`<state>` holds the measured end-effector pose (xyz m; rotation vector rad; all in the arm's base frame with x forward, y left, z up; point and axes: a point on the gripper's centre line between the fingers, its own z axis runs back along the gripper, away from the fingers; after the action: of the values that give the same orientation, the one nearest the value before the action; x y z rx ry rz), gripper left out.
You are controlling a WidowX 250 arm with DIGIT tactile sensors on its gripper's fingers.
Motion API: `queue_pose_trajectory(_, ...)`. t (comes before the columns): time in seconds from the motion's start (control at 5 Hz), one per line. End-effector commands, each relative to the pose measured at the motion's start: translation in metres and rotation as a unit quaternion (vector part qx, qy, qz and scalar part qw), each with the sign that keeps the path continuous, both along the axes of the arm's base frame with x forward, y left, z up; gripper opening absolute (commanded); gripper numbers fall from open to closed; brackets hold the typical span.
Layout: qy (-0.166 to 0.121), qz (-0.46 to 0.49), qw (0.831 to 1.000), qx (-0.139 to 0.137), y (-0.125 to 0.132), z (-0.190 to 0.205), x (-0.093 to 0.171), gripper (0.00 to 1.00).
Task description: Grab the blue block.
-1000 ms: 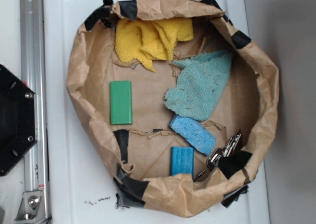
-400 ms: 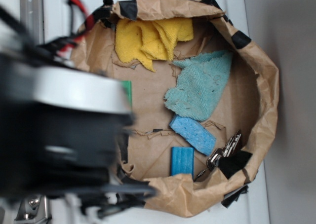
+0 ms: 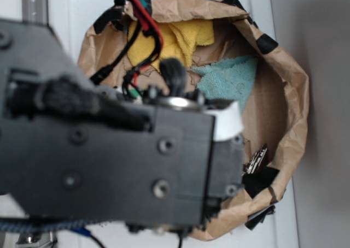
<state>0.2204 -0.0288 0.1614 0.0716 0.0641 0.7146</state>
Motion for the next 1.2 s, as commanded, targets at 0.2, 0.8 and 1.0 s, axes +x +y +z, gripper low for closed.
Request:
queue_pose_trajectory(0.2, -0.05, 0.2, 0.978, -0.035, 0.017, -0.037, 0.023, 1.0)
queue_pose_trajectory(0.8, -0.033, 0.226, 0.973, -0.031, -0.024, -0.096, 0.041, 1.0)
queue_pose_trajectory(1.0, -0.048, 0.221, 0.974, -0.026, -0.037, -0.108, 0.049, 1.0)
